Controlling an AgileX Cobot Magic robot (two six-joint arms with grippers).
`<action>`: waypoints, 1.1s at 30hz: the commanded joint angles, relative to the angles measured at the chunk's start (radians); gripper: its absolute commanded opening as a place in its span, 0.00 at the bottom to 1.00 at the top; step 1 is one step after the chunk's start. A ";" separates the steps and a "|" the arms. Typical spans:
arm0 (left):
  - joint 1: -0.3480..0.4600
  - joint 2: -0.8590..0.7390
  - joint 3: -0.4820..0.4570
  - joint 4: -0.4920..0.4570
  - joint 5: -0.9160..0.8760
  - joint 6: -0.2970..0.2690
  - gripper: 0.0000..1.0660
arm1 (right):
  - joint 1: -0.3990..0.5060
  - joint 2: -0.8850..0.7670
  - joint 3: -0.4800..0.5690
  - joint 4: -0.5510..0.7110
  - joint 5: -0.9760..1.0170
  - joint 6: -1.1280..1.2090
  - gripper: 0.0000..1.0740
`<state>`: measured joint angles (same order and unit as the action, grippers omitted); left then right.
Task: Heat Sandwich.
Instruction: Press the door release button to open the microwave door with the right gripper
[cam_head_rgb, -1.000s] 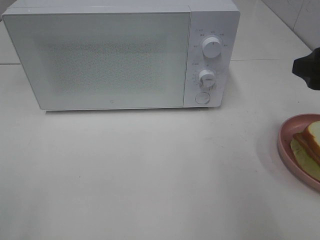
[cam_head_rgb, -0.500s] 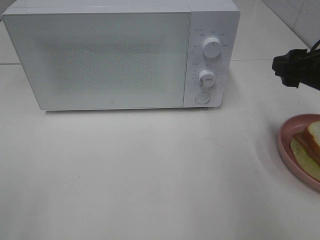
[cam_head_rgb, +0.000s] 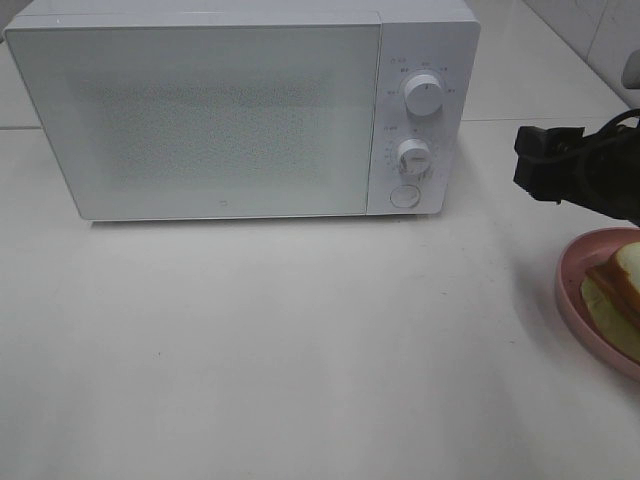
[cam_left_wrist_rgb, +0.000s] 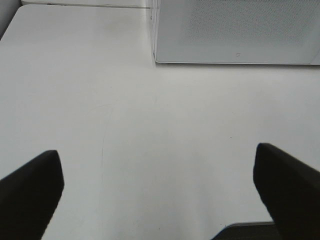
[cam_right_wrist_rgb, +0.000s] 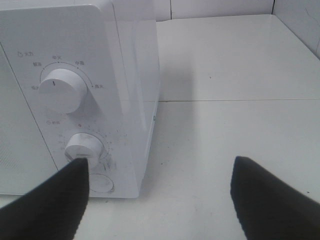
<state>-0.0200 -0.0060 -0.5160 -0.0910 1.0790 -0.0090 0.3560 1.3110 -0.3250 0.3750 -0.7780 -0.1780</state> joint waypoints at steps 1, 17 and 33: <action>0.005 -0.025 0.001 -0.003 -0.011 0.000 0.92 | 0.021 -0.004 0.007 0.052 -0.032 -0.045 0.70; 0.005 -0.025 0.001 -0.003 -0.011 0.000 0.92 | 0.219 0.100 0.014 0.187 -0.172 -0.098 0.70; 0.005 -0.025 0.001 -0.003 -0.011 0.000 0.92 | 0.405 0.374 0.005 0.313 -0.391 -0.062 0.70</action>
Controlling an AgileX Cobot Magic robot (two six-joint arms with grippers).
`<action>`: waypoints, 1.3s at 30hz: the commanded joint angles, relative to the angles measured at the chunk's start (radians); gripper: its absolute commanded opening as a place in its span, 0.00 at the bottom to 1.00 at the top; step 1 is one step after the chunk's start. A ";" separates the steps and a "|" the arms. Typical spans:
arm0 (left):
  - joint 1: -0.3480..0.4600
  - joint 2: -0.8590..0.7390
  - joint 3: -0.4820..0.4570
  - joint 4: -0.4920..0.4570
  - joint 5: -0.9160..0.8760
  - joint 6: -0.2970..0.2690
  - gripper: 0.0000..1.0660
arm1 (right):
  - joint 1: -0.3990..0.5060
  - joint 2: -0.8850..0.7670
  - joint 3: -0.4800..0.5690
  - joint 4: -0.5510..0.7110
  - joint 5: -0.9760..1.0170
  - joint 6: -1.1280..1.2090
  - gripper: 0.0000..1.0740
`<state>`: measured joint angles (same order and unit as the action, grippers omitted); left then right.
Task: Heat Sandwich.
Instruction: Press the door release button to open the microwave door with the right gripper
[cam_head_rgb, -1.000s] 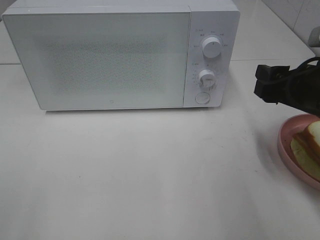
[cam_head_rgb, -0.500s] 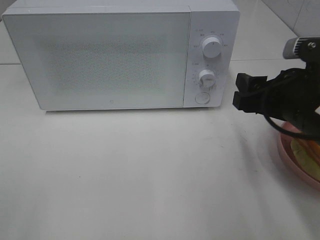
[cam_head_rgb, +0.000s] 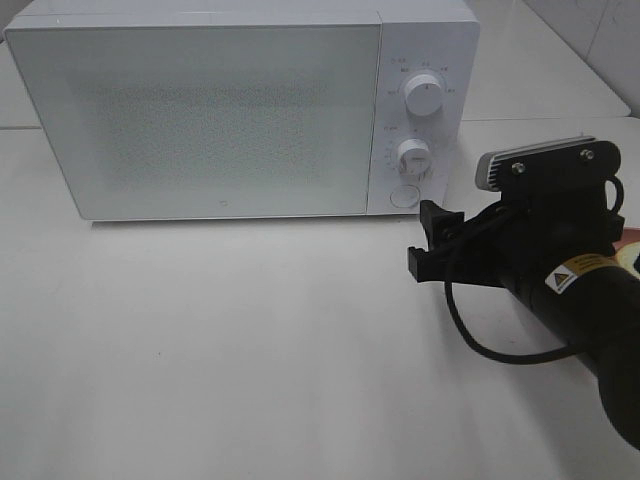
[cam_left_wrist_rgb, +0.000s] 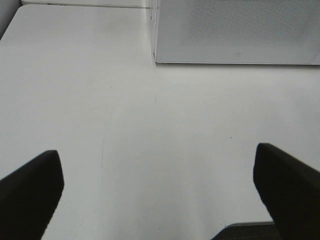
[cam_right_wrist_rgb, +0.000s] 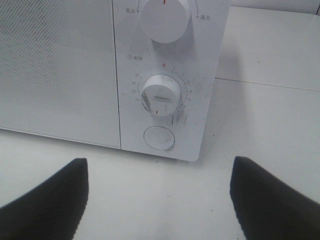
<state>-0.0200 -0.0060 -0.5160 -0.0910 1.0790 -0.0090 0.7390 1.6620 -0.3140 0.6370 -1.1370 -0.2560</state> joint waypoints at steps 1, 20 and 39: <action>0.005 -0.025 0.001 -0.003 -0.011 0.000 0.92 | 0.029 0.033 -0.010 0.061 -0.035 0.027 0.70; 0.005 -0.025 0.001 -0.003 -0.011 0.000 0.92 | 0.032 0.063 -0.021 0.047 -0.035 0.580 0.70; 0.005 -0.025 0.001 -0.003 -0.011 0.000 0.92 | 0.032 0.063 -0.021 0.047 -0.020 1.484 0.64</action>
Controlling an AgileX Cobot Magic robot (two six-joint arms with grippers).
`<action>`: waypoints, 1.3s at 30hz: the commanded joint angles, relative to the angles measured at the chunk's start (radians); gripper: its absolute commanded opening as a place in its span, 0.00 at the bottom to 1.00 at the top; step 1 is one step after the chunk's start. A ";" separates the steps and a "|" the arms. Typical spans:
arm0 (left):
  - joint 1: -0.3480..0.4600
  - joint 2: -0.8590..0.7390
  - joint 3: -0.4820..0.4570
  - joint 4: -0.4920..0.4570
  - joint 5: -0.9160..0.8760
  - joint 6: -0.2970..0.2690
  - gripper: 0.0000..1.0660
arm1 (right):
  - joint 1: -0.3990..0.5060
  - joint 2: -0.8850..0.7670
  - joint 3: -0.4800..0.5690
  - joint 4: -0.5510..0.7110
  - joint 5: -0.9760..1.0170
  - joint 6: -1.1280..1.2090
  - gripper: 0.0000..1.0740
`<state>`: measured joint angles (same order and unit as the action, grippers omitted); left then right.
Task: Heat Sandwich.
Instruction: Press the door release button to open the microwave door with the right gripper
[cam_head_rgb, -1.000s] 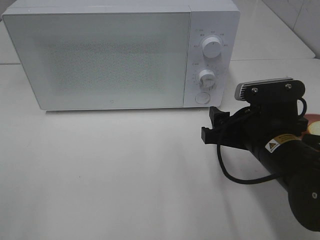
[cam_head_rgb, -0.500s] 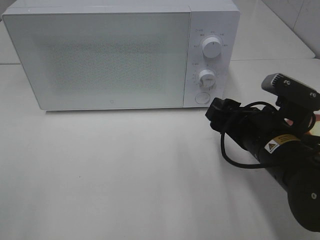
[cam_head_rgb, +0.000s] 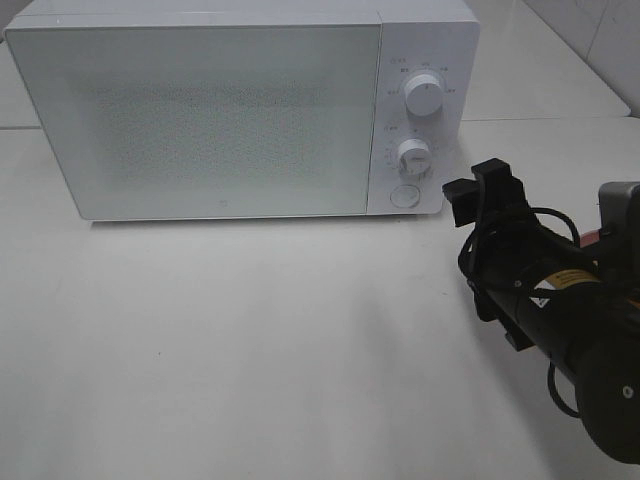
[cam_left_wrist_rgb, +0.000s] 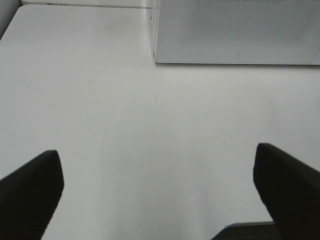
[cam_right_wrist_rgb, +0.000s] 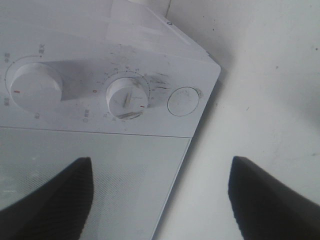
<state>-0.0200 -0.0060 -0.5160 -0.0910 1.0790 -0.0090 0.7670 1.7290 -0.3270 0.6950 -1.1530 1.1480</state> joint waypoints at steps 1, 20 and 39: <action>0.005 -0.025 0.001 -0.003 -0.011 0.000 0.92 | 0.004 -0.004 -0.008 -0.011 -0.002 0.095 0.61; 0.005 -0.025 0.001 -0.003 -0.011 0.000 0.92 | 0.004 -0.004 -0.008 -0.015 0.024 0.163 0.00; 0.005 -0.025 0.001 -0.003 -0.011 0.000 0.92 | 0.001 0.107 -0.102 -0.023 0.077 0.241 0.00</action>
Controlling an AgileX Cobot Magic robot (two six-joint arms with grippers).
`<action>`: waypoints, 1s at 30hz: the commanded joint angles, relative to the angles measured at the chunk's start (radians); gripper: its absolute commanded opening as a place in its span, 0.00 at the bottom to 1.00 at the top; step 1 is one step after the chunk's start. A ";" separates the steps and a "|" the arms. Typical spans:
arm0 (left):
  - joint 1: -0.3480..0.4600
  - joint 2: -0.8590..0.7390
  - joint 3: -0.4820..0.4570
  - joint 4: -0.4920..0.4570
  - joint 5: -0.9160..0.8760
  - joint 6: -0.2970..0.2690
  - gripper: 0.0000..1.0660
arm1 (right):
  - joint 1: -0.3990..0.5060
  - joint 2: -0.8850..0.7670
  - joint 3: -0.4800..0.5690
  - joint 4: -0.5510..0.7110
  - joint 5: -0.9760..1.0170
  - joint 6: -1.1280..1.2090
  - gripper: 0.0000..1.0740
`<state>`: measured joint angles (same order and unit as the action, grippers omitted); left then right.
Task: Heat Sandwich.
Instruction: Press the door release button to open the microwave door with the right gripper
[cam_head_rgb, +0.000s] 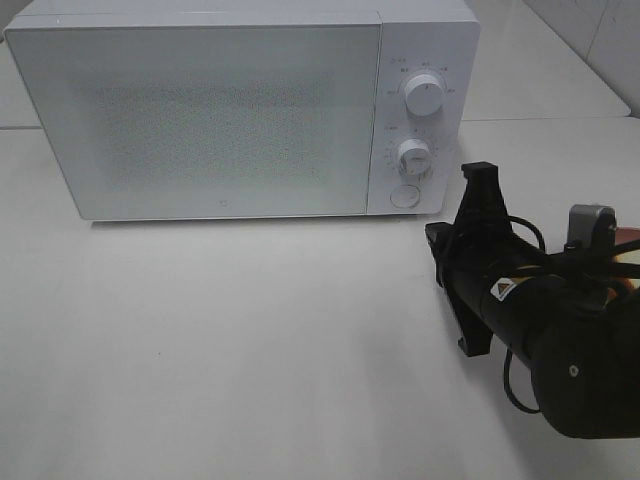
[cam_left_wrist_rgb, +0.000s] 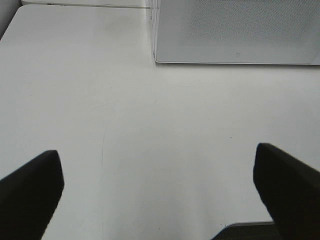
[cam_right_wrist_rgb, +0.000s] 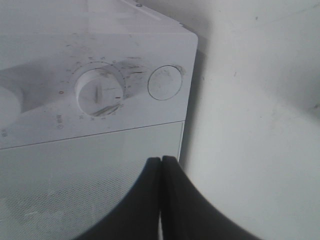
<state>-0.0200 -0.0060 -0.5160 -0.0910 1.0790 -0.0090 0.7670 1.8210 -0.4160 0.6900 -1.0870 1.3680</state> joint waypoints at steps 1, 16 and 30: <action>0.005 -0.025 0.001 -0.003 -0.011 0.000 0.92 | 0.001 0.038 -0.027 -0.019 0.013 0.024 0.01; 0.005 -0.025 0.001 -0.003 -0.011 0.000 0.92 | -0.150 0.113 -0.163 -0.137 0.154 0.013 0.01; 0.005 -0.024 0.001 -0.003 -0.011 -0.001 0.92 | -0.233 0.197 -0.300 -0.269 0.215 0.033 0.00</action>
<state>-0.0200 -0.0060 -0.5160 -0.0910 1.0790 -0.0090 0.5450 2.0080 -0.6890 0.4540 -0.8870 1.3980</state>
